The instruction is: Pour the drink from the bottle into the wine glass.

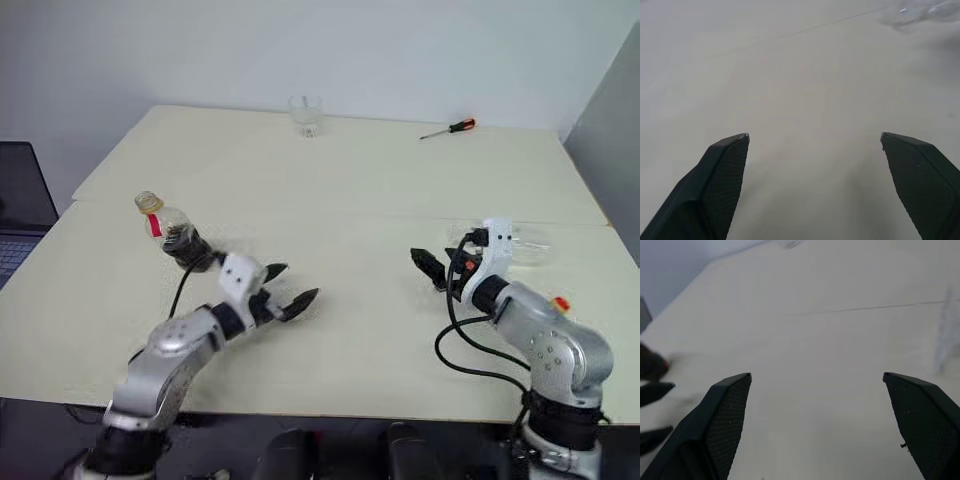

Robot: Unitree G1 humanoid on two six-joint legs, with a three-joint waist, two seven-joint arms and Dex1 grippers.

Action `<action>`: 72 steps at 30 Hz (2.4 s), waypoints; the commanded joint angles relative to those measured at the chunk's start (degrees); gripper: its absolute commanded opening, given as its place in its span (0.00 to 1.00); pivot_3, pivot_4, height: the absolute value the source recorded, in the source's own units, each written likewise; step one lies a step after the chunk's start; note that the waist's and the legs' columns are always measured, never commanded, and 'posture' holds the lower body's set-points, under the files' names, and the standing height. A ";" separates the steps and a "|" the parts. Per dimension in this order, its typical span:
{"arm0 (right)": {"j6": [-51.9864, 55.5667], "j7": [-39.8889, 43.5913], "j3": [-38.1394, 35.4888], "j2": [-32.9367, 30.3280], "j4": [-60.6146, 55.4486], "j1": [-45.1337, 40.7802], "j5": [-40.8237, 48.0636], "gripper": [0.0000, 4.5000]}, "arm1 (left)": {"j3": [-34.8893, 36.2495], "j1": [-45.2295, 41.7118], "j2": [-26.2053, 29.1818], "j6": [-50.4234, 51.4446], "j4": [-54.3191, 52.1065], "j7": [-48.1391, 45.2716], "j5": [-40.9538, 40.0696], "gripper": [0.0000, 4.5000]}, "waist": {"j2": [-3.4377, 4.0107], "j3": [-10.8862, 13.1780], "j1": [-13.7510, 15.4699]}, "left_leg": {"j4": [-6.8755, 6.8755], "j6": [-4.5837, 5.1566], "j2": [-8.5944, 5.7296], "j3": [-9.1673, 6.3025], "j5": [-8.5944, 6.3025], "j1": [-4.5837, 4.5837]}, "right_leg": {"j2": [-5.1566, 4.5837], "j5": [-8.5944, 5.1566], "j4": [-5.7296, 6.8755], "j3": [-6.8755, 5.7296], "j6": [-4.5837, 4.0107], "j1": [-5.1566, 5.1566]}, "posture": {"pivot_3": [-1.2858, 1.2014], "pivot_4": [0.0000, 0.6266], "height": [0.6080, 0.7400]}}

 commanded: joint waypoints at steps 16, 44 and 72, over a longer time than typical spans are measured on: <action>-8.99 -43.41 -19.97 15.67 13.22 -14.26 26.09 1.00 | -7.48 -12.51 5.18 -1.85 2.59 -13.86 4.81 0.99 | 0.07 0.03 -1.00 | -0.06 0.01 -0.02 0.00 0.00 -0.02 | -0.02 0.01 -0.03 0.12 -0.02 -0.06 | 0.52 0.24 1.00; -32.04 -31.70 -16.35 4.11 49.58 -26.07 17.61 1.00 | -5.86 -11.89 4.46 -0.80 0.81 -12.66 4.96 0.99 | 0.18 0.10 -1.36 | -0.10 0.02 -0.02 0.03 0.01 -0.03 | -0.01 0.00 -0.04 0.27 0.00 -0.07 | 0.52 0.24 1.00; -36.38 -4.17 21.01 4.28 37.28 -28.27 -13.78 0.05 | 7.85 4.85 6.36 15.98 -11.20 -11.38 -10.56 1.00 | 0.37 0.18 -2.14 | -0.21 0.01 0.09 0.05 0.00 -0.03 | -0.02 0.05 -0.01 0.31 -0.09 -0.29 | 0.52 0.24 1.00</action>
